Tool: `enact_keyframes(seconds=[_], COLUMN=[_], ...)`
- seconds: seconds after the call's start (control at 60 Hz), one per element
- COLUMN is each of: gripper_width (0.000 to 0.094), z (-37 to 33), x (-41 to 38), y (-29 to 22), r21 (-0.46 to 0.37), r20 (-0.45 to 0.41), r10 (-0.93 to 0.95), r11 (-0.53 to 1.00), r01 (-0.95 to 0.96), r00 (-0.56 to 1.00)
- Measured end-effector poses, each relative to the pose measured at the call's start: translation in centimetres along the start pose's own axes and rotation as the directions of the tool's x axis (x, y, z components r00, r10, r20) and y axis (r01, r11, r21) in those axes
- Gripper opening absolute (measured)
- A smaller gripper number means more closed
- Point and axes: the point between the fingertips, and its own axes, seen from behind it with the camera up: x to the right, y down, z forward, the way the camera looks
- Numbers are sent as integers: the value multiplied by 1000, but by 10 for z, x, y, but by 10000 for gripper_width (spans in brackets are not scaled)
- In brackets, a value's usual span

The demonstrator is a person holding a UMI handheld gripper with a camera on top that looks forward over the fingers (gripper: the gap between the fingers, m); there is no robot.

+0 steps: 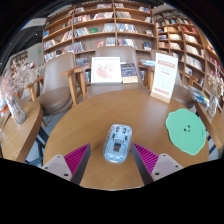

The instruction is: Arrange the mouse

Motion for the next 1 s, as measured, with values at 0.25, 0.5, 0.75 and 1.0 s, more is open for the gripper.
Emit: enact_keyframes(seconds=[0.25, 0.5, 0.75, 1.0], gripper_width=[816, 456, 418, 418], z=[32, 41, -14, -66], x=[-5, -1, 12, 135], y=[-23, -31, -82, -155], r21=[1, 16, 92, 192], r20=[-4, -13, 43, -3], r10=[-32, -50, -51, 6], r11=[999, 999, 995, 981], r01=[32, 50, 47, -5], r00=[999, 999, 998, 1000])
